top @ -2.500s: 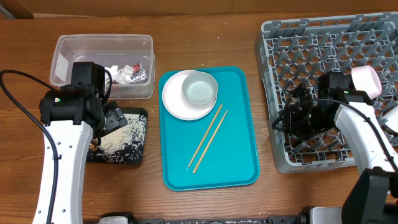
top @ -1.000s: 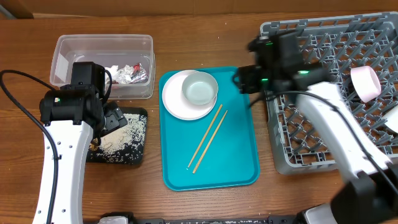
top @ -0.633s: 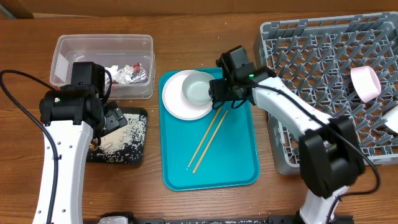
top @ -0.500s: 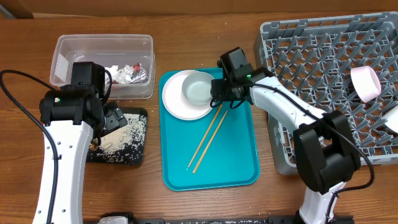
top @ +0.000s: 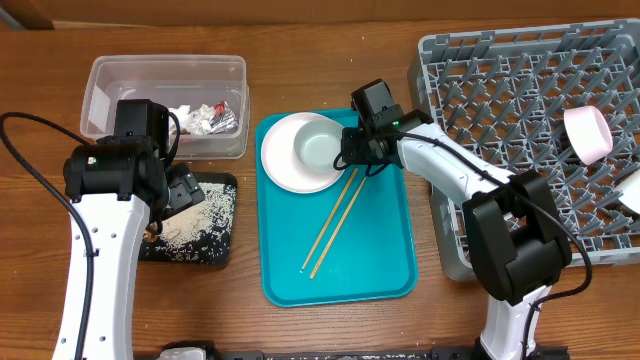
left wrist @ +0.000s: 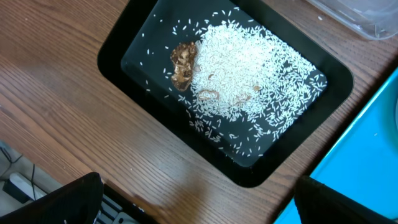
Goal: Sort waste into correct bins and load items into the dishwasher
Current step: 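Reach the right gripper to the small white bowl on the plate, then grasp the white bowl and place it in the dish rack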
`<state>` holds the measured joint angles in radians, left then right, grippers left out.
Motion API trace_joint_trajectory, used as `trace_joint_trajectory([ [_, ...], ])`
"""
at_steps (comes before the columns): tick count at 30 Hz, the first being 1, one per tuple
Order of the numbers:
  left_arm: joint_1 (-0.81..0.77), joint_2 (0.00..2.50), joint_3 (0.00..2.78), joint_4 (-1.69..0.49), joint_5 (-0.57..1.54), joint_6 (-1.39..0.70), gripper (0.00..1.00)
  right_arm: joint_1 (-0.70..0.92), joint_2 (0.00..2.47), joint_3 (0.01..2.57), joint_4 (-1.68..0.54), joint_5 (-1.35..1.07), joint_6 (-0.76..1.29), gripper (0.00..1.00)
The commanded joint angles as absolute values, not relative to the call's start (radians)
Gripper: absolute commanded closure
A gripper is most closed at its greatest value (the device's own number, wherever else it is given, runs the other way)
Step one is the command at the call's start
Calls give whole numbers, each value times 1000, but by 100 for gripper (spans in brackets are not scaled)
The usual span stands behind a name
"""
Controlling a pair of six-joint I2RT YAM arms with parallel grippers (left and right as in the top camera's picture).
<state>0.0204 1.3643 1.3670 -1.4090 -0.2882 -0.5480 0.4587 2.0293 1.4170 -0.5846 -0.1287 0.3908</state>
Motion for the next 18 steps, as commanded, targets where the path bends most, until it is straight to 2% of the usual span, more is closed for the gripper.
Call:
trace_joint_trajectory([
  [1, 25, 1361, 1368, -1409, -287, -554, 0, 456, 2032, 1417, -580, -133, 398, 82],
  [4, 25, 1361, 1368, -1409, -287, -554, 0, 456, 2031, 1418, -582, -133, 397, 89],
  [10, 25, 1361, 1368, -1409, -287, -554, 0, 436, 2000, 1467, -664, -132, 358, 96],
  [18, 25, 1361, 1368, -1409, -287, -554, 0, 396, 1861, 1545, -710, -132, 207, 96],
])
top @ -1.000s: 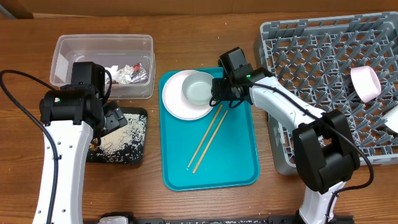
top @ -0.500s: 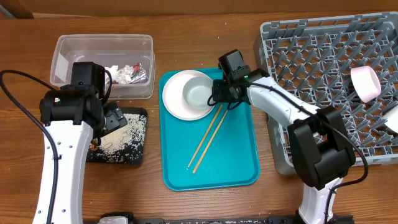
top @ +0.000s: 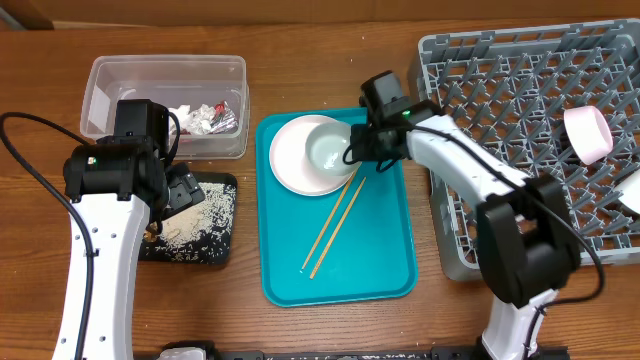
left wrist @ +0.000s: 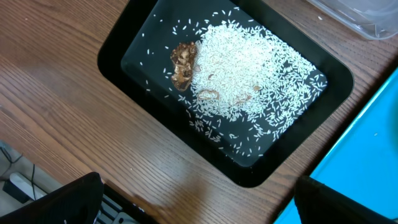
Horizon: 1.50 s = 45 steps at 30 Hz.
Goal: Sort waste into correct bins and load items into the dishwasher
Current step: 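Grasp the white bowl and place it in the dish rack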
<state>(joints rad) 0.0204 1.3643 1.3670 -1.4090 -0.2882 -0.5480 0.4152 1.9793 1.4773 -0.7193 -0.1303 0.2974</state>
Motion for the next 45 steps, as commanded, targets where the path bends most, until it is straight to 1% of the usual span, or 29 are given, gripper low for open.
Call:
trace_joint_trajectory([
  [1, 25, 1361, 1368, -1409, -287, -554, 0, 388, 1842, 1552, -710, -132, 189, 96],
  [6, 25, 1361, 1368, -1408, -287, -554, 0, 325, 1776, 1565, -683, -89, 125, 96],
  [14, 25, 1361, 1368, -1409, -287, -554, 0, 173, 1768, 1565, -552, 257, 110, 96],
  [20, 25, 1361, 1368, -1409, -287, -554, 0, 57, 1769, 1565, -371, 358, -84, 96],
  [25, 25, 1361, 1368, -1408, -287, -554, 0, -36, 1790, 1565, -208, 534, -168, 96],
  [28, 25, 1361, 1368, -1408, -287, -554, 0, -90, 1815, 1565, -101, 697, -236, 96],
  [31, 25, 1361, 1368, -1409, -287, -554, 0, -143, 1865, 1565, 76, 916, -390, 96],
  [33, 25, 1361, 1368, -1408, -287, -554, 0, -173, 1906, 1565, 188, 1000, -513, 96],
  [35, 25, 1361, 1368, -1408, -287, -554, 0, -199, 1950, 1565, 262, 1034, -632, 96],
  [38, 25, 1361, 1368, -1409, -287, -554, 0, -222, 2004, 1565, 268, 1040, -693, 96],
  [43, 25, 1361, 1368, -1409, -287, -554, 0, -230, 2088, 1565, 224, 1075, -687, 96],
  [45, 25, 1361, 1368, -1408, -287, -554, 0, -223, 2106, 1565, 194, 1081, -652, 96],
])
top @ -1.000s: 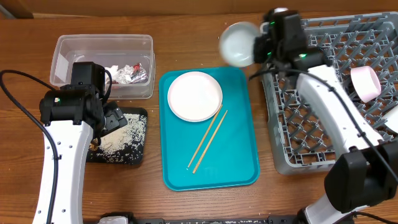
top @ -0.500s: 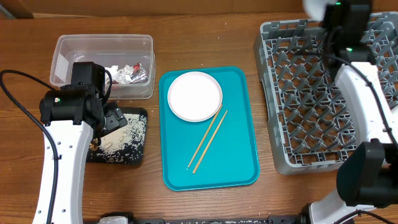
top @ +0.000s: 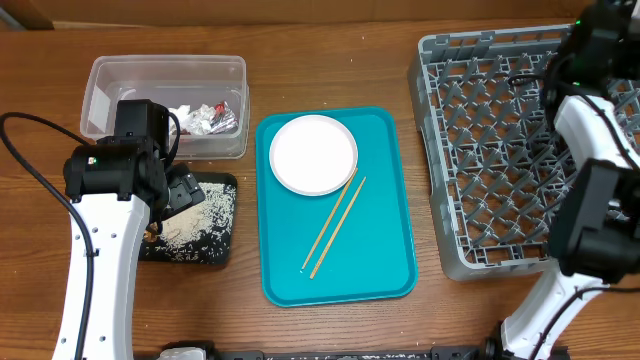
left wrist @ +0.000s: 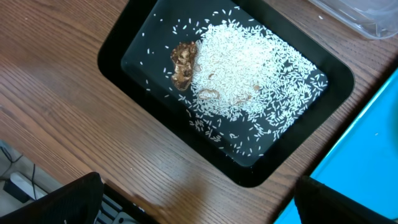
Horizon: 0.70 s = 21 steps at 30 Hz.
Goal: Sort waste into correct bins and load items into the dishwasher
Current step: 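Grasp the white bowl and place it in the dish rack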
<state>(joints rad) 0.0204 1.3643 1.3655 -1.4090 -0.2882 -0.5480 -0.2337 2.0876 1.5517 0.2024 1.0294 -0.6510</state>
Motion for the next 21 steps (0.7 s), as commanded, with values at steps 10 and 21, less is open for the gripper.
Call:
trace_joint_trajectory([
  [10, 25, 1361, 1368, -1408, -287, -554, 0, -158, 2117, 1565, -141, 1043, -294, 96],
  [21, 25, 1361, 1368, -1409, -287, -554, 0, -78, 2117, 1565, -374, 947, -173, 82],
])
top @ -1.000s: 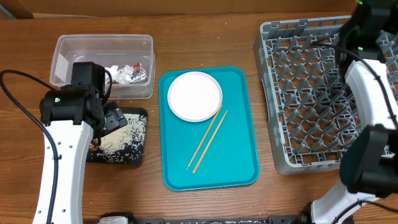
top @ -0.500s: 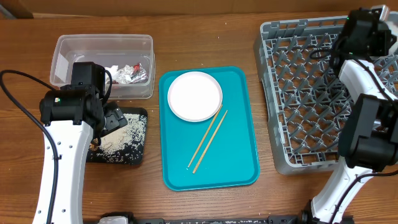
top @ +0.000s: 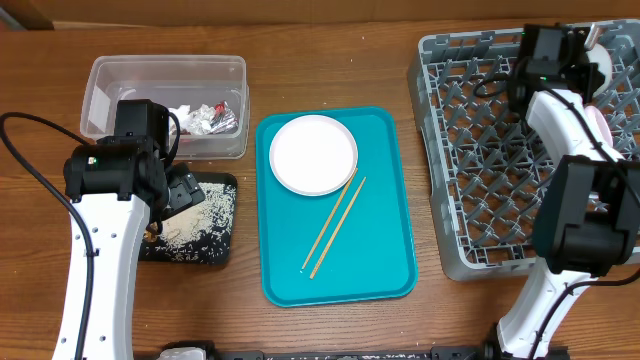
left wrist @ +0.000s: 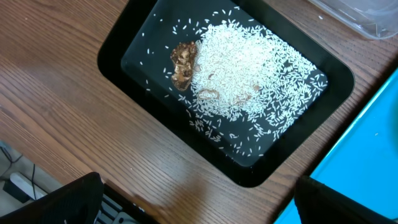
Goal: Sort waste into correct bins and load items into the dishwasher
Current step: 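Grasp the white bowl and place it in the dish rack, then reach the right gripper to the rim of the white plate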
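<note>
A white plate and a pair of wooden chopsticks lie on the teal tray. The grey dish rack stands at the right. My right gripper reaches over the rack's far right corner, beside a pale rounded dish; its jaws are hidden by the wrist. A strip of a pink bowl shows beside that arm. My left gripper hangs open over the black tray of spilled rice and a brown food scrap.
A clear plastic bin with crumpled wrappers stands at the back left, just behind the black tray. The teal tray's edge lies close to the black tray's right side. Wooden tabletop surrounds everything.
My right arm has shifted left and forward a little at the rack's far right corner, and a pale rounded dish now shows beside it. The left arm and the trays are unchanged.
My right gripper was at the small pale bowl on the white plate, then held it slightly shifted over the plate. Later the bowl was gone from the plate and the arm was at the rack's far right corner, where it stays. The left arm never moved.
</note>
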`<state>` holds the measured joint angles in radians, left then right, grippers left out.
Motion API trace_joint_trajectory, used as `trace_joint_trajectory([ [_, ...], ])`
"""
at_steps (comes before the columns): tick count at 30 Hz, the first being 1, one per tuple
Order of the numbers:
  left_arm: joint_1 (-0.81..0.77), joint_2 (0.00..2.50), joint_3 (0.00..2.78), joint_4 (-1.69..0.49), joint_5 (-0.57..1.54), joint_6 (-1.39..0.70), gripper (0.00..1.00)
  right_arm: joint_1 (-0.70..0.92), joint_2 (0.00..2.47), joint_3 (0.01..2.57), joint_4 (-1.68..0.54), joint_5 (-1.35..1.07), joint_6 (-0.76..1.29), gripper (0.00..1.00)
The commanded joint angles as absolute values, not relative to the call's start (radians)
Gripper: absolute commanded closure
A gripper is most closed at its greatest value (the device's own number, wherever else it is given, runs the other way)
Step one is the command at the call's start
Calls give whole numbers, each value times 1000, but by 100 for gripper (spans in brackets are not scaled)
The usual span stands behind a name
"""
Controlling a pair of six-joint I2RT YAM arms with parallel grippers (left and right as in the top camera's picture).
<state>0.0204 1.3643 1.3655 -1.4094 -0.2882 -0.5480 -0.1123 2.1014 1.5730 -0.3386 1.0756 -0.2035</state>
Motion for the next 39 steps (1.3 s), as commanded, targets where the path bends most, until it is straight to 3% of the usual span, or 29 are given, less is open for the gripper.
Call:
trace_joint_trajectory([
  [1, 25, 1361, 1368, -1408, -287, -554, 0, -70, 2117, 1565, -397, 942, -170, 77],
  [4, 25, 1361, 1368, -1409, -287, -554, 0, -42, 2117, 1565, -461, 940, -158, 65],
  [13, 25, 1361, 1368, -1408, -287, -554, 0, 19, 1995, 1565, -471, 871, -152, 58],
  [17, 25, 1361, 1368, -1409, -287, -554, 0, 23, 1880, 1565, -495, 770, -151, 47],
  [22, 25, 1361, 1368, -1408, -287, -554, 0, 30, 1749, 1565, -645, 458, -99, 27],
  [27, 25, 1361, 1368, -1409, -287, -554, 0, 56, 1705, 1565, -829, -170, -21, 27],
  [31, 25, 1361, 1368, -1408, -287, -554, 0, 111, 1728, 1554, -881, -538, -21, 27],
  [39, 24, 1361, 1368, -1408, -287, -554, 0, 307, 1801, 1499, -865, -396, 1, 24],
])
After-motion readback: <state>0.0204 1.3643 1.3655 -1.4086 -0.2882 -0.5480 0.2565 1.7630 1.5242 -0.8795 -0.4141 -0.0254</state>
